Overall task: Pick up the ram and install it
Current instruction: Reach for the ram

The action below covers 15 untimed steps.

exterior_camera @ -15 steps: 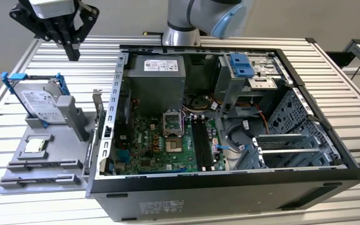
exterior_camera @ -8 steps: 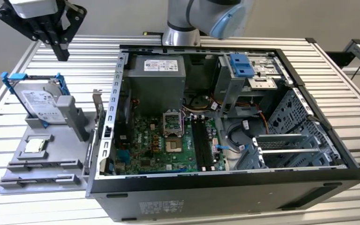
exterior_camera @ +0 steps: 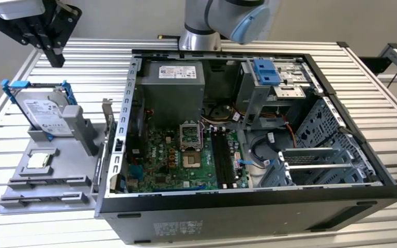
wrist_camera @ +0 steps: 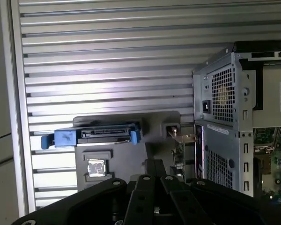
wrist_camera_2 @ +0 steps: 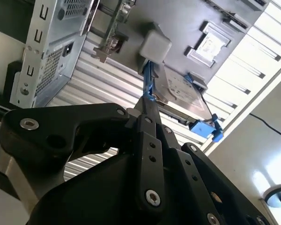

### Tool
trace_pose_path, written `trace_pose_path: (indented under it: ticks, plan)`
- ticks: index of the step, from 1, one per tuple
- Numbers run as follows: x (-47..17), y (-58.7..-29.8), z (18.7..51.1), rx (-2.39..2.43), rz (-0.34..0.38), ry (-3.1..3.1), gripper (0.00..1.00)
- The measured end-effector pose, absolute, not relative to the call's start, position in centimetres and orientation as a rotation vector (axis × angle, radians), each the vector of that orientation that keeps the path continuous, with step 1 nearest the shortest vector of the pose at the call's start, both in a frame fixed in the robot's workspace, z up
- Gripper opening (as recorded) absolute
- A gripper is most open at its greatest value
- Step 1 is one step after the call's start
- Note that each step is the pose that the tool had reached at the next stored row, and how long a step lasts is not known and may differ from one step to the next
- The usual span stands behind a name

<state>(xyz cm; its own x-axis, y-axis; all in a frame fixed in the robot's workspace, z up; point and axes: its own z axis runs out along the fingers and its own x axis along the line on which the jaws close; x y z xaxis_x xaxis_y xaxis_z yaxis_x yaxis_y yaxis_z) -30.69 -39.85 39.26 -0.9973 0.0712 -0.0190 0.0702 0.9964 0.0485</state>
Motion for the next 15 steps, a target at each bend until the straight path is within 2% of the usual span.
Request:
trace_pose_path:
  ticks: [15]
  plan:
    - [-34.9, -39.8, 39.3, 0.1, 0.075, 3.118, 0.0]
